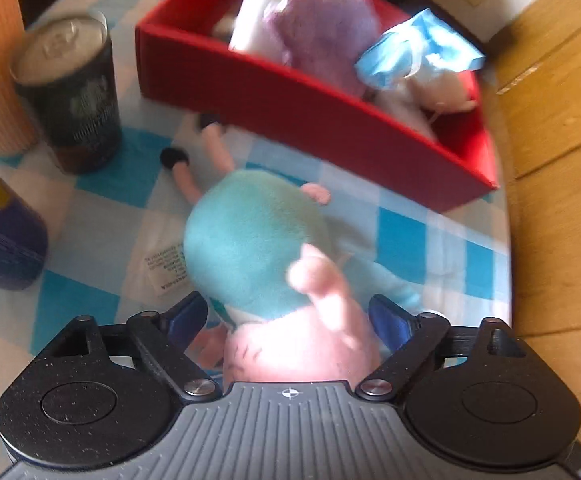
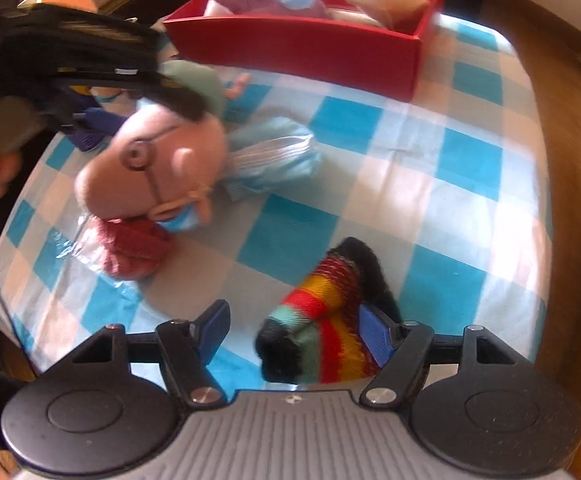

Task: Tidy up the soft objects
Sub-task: 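Close the right tool on the second blue face mask while the left tool holds the plush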

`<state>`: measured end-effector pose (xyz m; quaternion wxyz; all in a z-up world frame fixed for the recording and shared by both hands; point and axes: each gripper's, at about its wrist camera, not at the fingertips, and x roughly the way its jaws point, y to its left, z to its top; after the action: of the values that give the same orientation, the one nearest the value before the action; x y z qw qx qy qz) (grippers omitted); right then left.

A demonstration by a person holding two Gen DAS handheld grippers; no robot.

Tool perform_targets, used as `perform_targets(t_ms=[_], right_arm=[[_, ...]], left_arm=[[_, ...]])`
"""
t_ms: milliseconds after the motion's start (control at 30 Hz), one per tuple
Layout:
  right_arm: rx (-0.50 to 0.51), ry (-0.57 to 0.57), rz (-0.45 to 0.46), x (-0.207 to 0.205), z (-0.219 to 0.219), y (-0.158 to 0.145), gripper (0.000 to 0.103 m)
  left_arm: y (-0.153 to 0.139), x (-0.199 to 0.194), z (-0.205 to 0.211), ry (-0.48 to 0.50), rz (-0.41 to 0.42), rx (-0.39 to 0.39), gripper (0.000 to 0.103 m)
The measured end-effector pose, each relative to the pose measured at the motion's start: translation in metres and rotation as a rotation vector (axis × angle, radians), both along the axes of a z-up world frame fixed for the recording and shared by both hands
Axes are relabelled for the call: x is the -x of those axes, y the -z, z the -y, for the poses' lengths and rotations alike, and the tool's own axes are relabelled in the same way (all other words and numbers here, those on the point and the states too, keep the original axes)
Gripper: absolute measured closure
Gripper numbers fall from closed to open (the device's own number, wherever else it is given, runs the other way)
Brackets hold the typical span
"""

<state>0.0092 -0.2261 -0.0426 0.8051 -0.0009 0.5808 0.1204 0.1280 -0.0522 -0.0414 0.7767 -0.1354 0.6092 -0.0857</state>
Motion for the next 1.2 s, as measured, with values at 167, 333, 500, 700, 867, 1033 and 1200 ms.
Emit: perform_targets(t_ms=[167,333,500,700,867,1033,1200], right_arm=[[0.007,-0.013,0.060,0.000,0.002,-0.016,0.054],[0.036,-0.016,0.188,-0.007,0.009,-0.042,0.054],[0.104,-0.161,0.276,-0.031,-0.015,-0.038,0.054],[0.055,-0.166,0.194,-0.075,-0.034,-0.021,0.054],[0.071,-0.176,0.146,-0.099,-0.051,-0.007,0.054],[0.089,-0.165,0.045,-0.108,-0.060,0.015,0.063],[0.062,-0.133,0.037,-0.110,-0.055,0.020,0.079]], left_arm=[[-0.017,0.003,-0.014,-0.053,0.027,0.132,0.033],[-0.072,0.025,-0.050,-0.051,0.142,0.303,0.033],[-0.085,0.032,-0.081,-0.133,0.183,0.377,0.033],[-0.076,0.027,-0.082,-0.131,0.146,0.335,0.033],[-0.073,0.023,-0.080,-0.123,0.142,0.267,0.032],[-0.067,0.023,-0.086,-0.127,0.122,0.258,0.032],[-0.068,0.025,-0.086,-0.126,0.120,0.258,0.032]])
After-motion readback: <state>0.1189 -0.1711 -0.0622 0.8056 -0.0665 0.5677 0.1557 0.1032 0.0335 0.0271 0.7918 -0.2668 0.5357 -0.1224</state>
